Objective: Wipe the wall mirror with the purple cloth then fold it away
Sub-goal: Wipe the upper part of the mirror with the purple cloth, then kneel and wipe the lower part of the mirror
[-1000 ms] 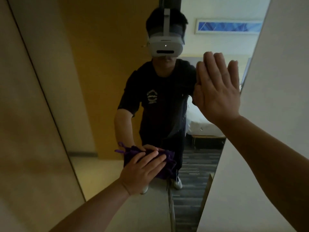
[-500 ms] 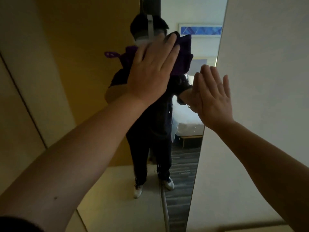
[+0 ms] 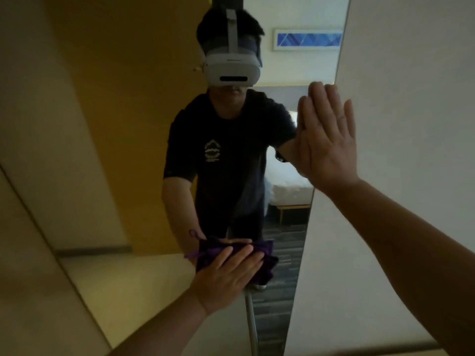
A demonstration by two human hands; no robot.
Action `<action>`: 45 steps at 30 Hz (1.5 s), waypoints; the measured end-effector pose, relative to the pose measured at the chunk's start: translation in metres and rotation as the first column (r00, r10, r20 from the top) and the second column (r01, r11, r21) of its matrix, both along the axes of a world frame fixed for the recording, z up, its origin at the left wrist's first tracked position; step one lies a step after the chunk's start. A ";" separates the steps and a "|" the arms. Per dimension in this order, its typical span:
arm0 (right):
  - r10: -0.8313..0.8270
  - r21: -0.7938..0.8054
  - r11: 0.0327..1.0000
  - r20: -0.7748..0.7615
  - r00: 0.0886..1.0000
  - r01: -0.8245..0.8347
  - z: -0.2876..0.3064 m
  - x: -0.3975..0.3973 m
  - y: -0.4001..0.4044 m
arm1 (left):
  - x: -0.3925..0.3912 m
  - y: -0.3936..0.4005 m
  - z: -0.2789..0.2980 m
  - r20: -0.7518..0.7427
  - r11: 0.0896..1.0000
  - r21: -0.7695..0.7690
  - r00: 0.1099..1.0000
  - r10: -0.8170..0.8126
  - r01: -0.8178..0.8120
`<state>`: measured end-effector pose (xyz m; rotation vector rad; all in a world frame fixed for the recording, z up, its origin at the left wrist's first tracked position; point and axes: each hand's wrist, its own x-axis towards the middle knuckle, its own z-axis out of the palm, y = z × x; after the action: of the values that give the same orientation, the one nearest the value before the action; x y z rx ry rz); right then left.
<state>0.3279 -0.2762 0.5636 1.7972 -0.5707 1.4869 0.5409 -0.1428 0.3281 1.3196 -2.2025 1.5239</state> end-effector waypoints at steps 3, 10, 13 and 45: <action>0.013 0.106 0.994 -0.068 0.998 -0.006 0.003 -0.004 0.011 | -0.006 0.009 0.006 -0.072 0.998 0.056 0.997 -0.013 0.017; 0.007 0.381 0.924 -0.026 1.000 0.004 -0.004 -0.049 0.017 | -0.048 -0.003 0.163 -0.474 0.957 -0.217 0.837 -0.275 0.192; -0.053 0.447 0.891 -0.072 0.996 0.080 -0.005 -0.060 0.003 | -0.066 -0.019 0.264 -0.430 0.910 -0.388 0.844 -0.320 0.147; -0.006 0.483 0.875 -0.069 0.998 0.039 -0.014 -0.060 0.008 | -0.084 0.007 0.024 -0.337 0.961 0.222 0.938 -0.084 0.166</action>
<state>0.2679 -0.2686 0.5494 2.1975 -0.9981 1.3388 0.4573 -0.1354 0.3522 1.3502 -2.2583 0.9294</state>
